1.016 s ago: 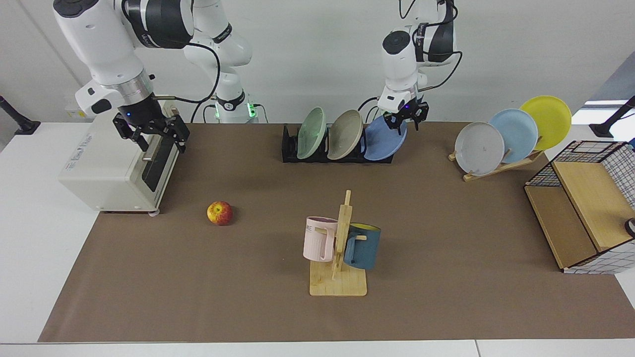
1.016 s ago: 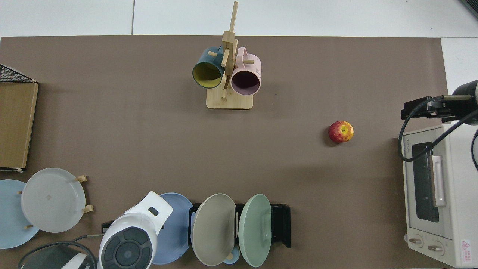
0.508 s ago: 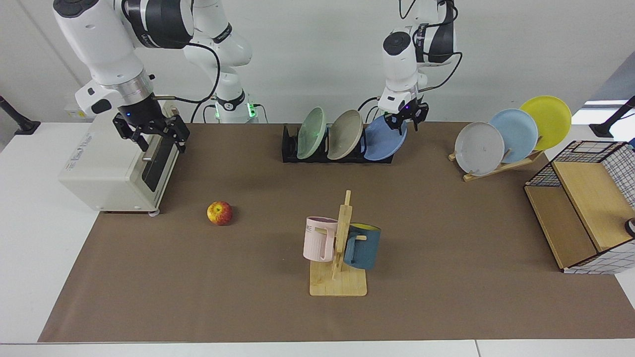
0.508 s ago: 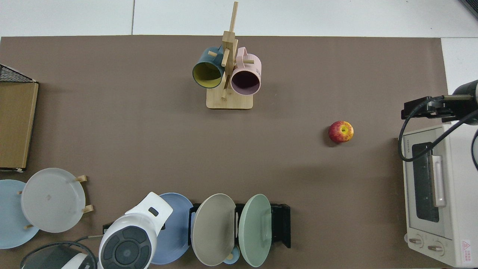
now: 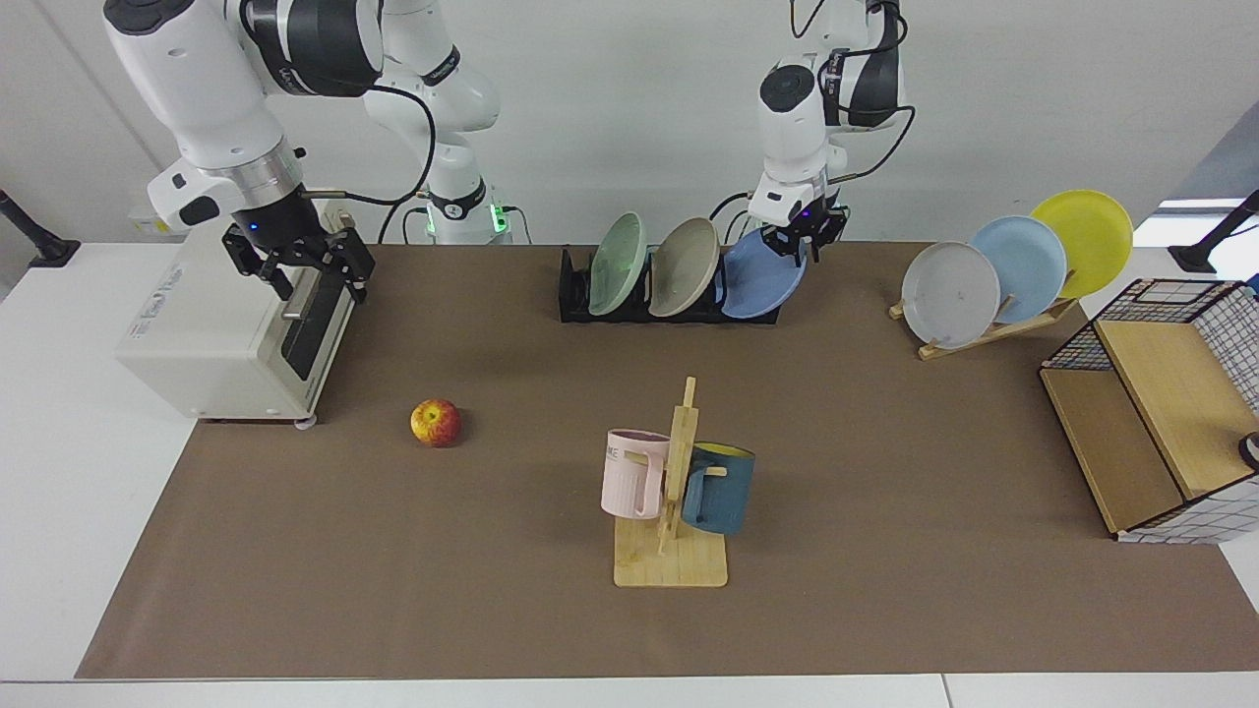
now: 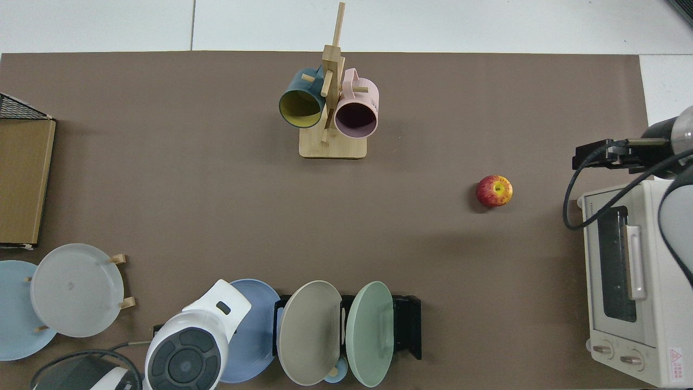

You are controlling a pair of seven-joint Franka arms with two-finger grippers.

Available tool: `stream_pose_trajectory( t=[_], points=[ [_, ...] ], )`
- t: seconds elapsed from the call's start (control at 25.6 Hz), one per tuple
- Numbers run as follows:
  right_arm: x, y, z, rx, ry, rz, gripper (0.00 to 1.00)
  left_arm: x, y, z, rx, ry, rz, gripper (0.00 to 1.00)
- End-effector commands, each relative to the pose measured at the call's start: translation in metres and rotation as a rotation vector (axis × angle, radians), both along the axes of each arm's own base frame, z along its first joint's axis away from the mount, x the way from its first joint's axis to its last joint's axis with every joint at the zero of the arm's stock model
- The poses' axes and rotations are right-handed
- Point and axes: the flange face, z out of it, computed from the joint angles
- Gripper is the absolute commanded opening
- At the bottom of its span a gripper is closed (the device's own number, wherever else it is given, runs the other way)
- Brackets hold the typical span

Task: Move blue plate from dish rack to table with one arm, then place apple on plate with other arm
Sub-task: 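Lift the blue plate with the left gripper while the right gripper reaches the apple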

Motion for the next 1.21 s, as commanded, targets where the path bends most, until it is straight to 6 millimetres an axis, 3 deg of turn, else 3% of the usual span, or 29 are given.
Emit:
stream_pose_trajectory(
  t=[0.0, 0.12, 0.23, 0.47, 0.74, 0.98, 1.09, 1.17],
  points=[
    [0.006, 0.023, -0.058, 0.003, -0.016, -0.005, 1.00, -0.010, -0.005, -0.001, 0.031, 0.034, -0.011, 0.00],
    [0.018, 0.034, -0.085, 0.010, 0.002, -0.048, 1.00, -0.012, -0.019, 0.015, 0.054, 0.034, -0.012, 0.00],
    [0.029, 0.058, -0.110, 0.015, -0.005, -0.046, 1.00, -0.019, -0.036, 0.030, 0.089, 0.037, 0.008, 0.00],
    [0.045, 0.059, -0.164, 0.015, 0.019, -0.046, 1.00, -0.041, -0.068, 0.045, 0.231, -0.003, -0.002, 0.00],
    [0.043, 0.057, -0.210, 0.002, 0.084, -0.031, 1.00, -0.037, -0.079, 0.080, 0.310, -0.071, -0.047, 0.00],
    [0.035, 0.055, -0.248, -0.004, 0.122, -0.031, 1.00, -0.017, -0.070, 0.128, 0.303, -0.089, -0.053, 0.00],
    [0.032, 0.054, -0.260, -0.006, 0.136, -0.028, 1.00, 0.008, -0.047, 0.162, 0.262, -0.107, -0.037, 0.00],
    [0.028, 0.054, -0.269, -0.007, 0.148, -0.027, 1.00, 0.030, -0.029, 0.172, 0.217, -0.094, -0.023, 0.00]
  ],
)
